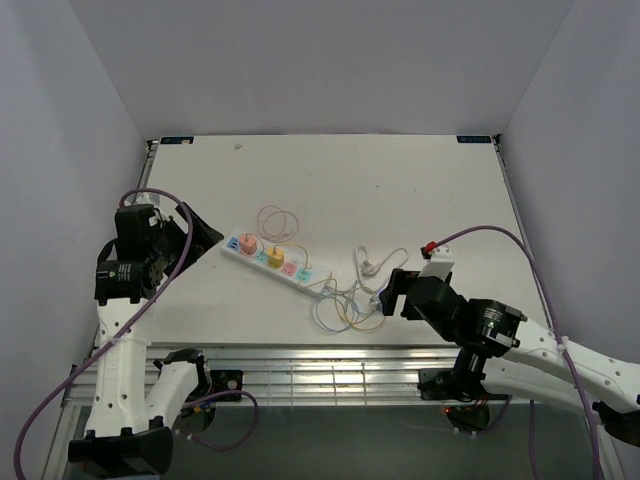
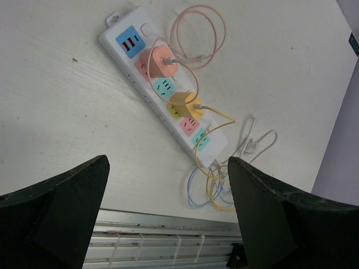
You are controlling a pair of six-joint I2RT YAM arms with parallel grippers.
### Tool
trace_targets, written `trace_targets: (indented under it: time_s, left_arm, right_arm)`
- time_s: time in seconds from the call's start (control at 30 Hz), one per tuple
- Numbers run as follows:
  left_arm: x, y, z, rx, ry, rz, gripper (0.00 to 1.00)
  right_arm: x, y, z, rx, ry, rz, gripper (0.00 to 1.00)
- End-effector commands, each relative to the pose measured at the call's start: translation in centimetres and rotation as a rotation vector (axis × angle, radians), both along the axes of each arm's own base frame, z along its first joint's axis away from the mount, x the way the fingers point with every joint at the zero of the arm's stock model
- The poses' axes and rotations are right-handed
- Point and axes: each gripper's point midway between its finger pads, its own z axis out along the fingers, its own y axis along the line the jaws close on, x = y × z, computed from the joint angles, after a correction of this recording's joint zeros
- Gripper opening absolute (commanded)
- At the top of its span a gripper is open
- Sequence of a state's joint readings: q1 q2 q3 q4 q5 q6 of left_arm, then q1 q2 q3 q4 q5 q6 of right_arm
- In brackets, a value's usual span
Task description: Insert the plug
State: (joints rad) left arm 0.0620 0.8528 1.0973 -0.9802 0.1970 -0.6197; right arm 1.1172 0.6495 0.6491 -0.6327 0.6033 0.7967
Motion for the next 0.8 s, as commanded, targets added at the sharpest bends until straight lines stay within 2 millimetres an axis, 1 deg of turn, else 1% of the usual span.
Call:
trace_targets:
  time_s: [0.0,0.07,0.1,0.13,0.17,0.2,0.23,0.27,0.33,0.37,0.4,0.47,0.53,0.57,0.6,0.77]
  left_arm:
    - [-0.4,-0.5,-0.6,-0.005,0.003,-0.033,0.98]
    - [-0.5,-0.7,-1.1,-0.012,0.01,-0.041,0.98]
    - [-0.4,-0.8,-1.3,-0.018,0.008,-0.05,0.98]
    - [-0.3,-0.9,-1.5,-0.02,0.013,-0.052,0.98]
    - [-0.3,-0.9,-1.9,-0.022,0.021,-0.056,0.98]
    - [-0.2,-1.0,-2.0,-0.024,0.021,-0.06,0.98]
    - [-0.1,-0.9,-2.3,-0.021,0.026,-0.061,0.98]
    - [-0.1,-1.0,-2.5,-0.023,0.032,-0.062,0.98]
    - [0.0,-0.9,-3.0,-0.02,0.04,-0.063,0.98]
    - [0.0,-0.9,-3.1,-0.019,0.039,-0.064,0.98]
    - [0.1,-1.0,-3.3,-0.022,0.043,-0.065,0.98]
    - [0.1,-1.1,-3.5,-0.027,0.044,-0.075,0.98]
    - [0.0,-1.1,-4.0,-0.024,0.054,-0.081,0.98]
    - [0.0,-1.1,-4.1,-0.021,0.056,-0.082,0.98]
    - [-0.1,-1.1,-4.3,-0.022,0.061,-0.083,0.98]
    - [-0.3,-1.1,-4.6,-0.018,0.062,-0.085,0.98]
  right_arm:
    - [0.8,-3.2,-3.3,-0.071,0.076,-0.225,0.9]
    - [1.2,-3.5,-4.3,-0.087,0.121,-0.272,0.9]
    - [2.0,-4.5,-5.3,-0.124,0.161,-0.334,0.9]
    - [1.9,-4.3,-5.9,-0.122,0.216,-0.34,0.9]
    - [2.4,-4.5,-6.1,-0.118,0.244,-0.365,0.9]
    - [3.0,-4.9,-6.8,-0.137,0.273,-0.397,0.9]
    - [3.2,-4.6,-6.9,-0.135,0.277,-0.389,0.9]
    - [3.9,-3.6,-6.7,-0.103,0.264,-0.374,0.9]
    - [4.5,-2.6,-7.1,-0.076,0.267,-0.359,0.9]
    - [5.0,-1.6,-6.8,-0.03,0.258,-0.358,0.9]
    - [5.2,-1.3,-7.3,-0.033,0.267,-0.361,0.9]
    - [5.9,-0.3,-7.2,0.003,0.258,-0.356,0.9]
    - [6.2,0.3,-7.8,0.006,0.271,-0.348,0.9]
    - [6.3,0.5,-7.9,0.005,0.271,-0.346,0.9]
    - [6.4,0.6,-8.5,-0.01,0.287,-0.359,0.9]
    - [5.9,0.3,-10.8,-0.033,0.344,-0.406,0.91]
